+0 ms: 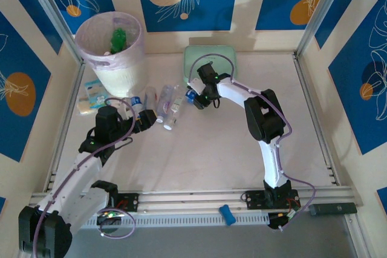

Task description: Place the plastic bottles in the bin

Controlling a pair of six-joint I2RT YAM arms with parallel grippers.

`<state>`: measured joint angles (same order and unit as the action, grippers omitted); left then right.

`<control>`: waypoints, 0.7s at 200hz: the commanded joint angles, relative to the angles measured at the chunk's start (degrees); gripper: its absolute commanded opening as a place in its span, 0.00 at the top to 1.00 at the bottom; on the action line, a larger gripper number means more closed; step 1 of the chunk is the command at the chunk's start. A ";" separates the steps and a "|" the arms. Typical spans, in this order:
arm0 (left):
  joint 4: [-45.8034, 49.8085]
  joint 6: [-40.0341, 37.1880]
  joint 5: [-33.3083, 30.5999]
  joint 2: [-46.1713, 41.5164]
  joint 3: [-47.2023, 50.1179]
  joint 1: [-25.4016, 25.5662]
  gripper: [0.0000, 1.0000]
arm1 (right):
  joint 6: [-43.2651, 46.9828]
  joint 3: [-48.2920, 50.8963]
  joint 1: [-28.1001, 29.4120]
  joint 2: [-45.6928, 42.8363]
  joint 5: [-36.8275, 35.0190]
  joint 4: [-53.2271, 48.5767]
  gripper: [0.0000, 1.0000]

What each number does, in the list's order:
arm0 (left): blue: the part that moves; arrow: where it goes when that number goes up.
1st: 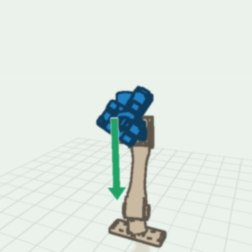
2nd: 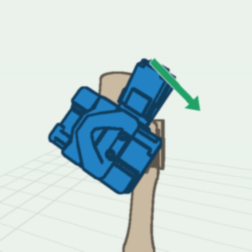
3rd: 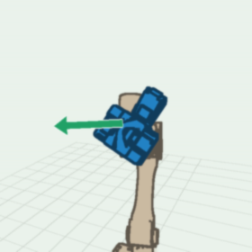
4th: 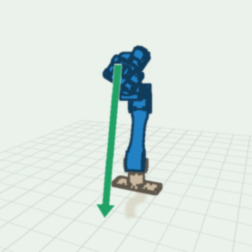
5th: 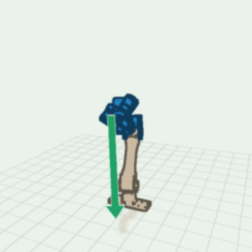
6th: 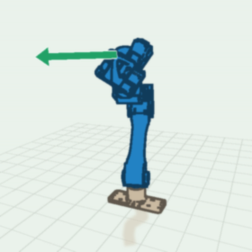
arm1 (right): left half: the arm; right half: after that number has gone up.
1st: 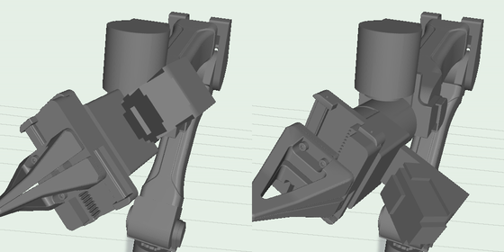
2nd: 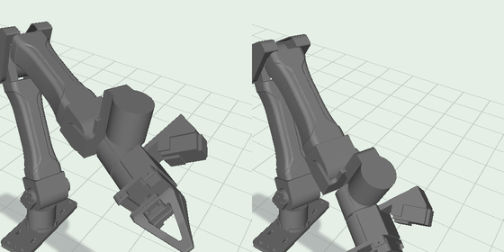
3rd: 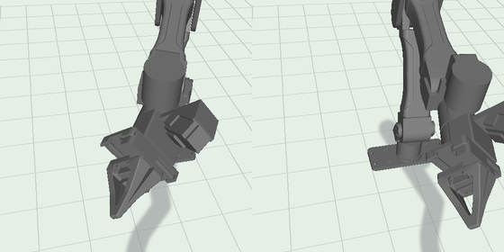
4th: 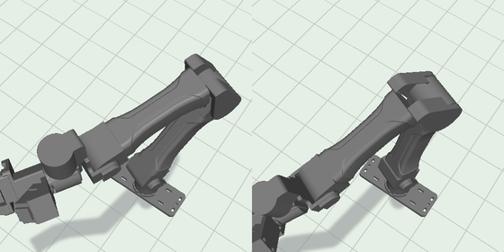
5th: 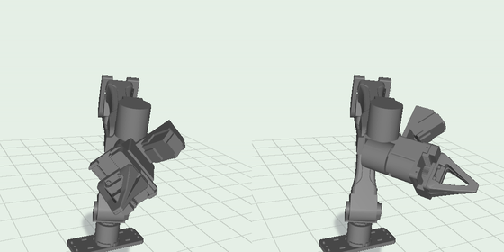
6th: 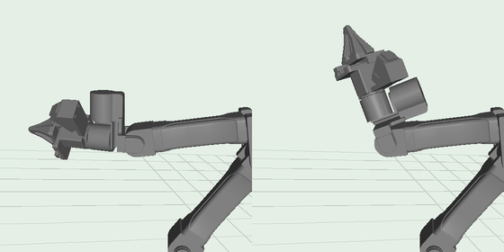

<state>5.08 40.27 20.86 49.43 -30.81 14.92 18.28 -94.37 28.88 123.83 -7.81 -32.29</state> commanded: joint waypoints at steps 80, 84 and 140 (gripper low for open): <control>-9.16 4.04 -1.47 4.11 -1.01 4.02 0.00 | -5.54 11.45 0.65 -12.20 4.76 2.93 0.76; -9.75 4.30 -1.57 4.48 -1.01 4.27 0.00 | -6.24 12.05 0.52 -12.75 5.12 2.99 0.76; -16.66 7.84 -4.92 10.50 -2.32 9.66 0.00 | -19.94 22.37 -0.67 -21.93 9.58 6.22 0.77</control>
<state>-6.72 46.15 18.72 57.89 -30.81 22.13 6.90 -75.16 28.64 106.06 -2.09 -27.86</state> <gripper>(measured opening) 0.998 0.310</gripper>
